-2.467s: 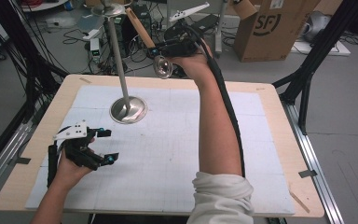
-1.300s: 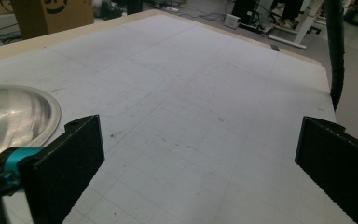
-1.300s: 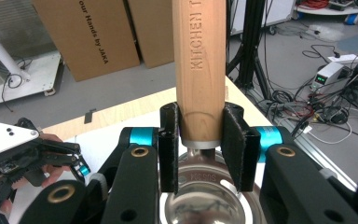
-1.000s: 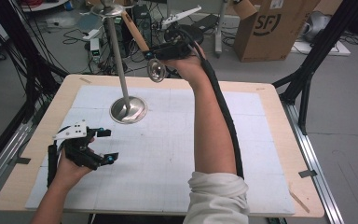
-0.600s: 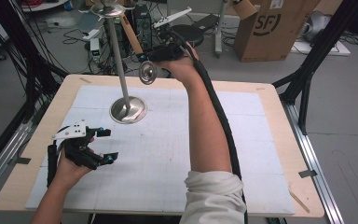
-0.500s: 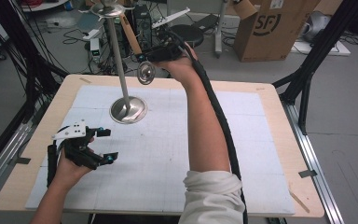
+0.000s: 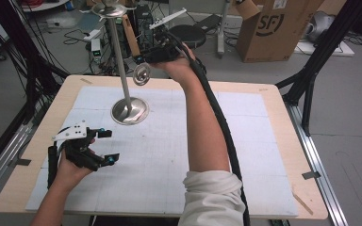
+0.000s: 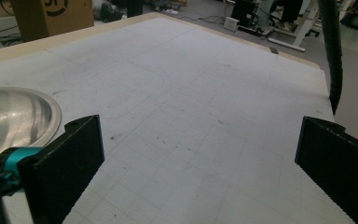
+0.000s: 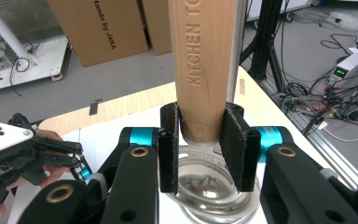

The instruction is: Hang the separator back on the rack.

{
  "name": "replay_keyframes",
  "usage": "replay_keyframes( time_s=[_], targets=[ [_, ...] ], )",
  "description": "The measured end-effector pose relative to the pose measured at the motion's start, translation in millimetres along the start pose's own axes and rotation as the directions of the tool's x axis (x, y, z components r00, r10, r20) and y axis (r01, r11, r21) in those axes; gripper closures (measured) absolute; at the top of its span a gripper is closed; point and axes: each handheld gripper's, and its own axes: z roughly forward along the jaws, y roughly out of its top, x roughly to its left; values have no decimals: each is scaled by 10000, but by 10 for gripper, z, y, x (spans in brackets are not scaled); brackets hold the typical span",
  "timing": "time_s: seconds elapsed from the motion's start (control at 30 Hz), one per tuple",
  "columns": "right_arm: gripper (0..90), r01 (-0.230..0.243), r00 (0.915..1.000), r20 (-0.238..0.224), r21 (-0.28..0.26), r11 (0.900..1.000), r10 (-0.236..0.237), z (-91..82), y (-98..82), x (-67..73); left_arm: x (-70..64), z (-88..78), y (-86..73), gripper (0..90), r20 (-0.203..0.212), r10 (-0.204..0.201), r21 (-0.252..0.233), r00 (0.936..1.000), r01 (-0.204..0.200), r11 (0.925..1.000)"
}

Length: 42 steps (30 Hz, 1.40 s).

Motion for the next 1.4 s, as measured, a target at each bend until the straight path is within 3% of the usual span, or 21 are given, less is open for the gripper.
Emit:
replay_keyframes(
  time_s=[0.37, 0.5, 0.83, 1.4],
  targets=[
    [682, 26, 9998, 173, 159, 9999, -28, 37, 25, 9, -3, 9, -3, 18, 38, -91, -43, 10000, 91, 9999],
    [606, -68, 9991, 420, -4, 10000, 68, 27, 37, 3, 0, 1, 0, 18, 26, -43, -63, 10000, 43, 10000],
    [566, 43, 9984, 555, 181, 9998, -53, 4, 39, 38, 1, 9, -2, 18, 29, 16, 1, 10000, -16, 10000],
    [484, 436, 9944, 932, 613, 9972, -493, -243, -14, 199, -18, 30, -5, 18, 27, 66, 202, 10000, -67, 9998]
  ],
)
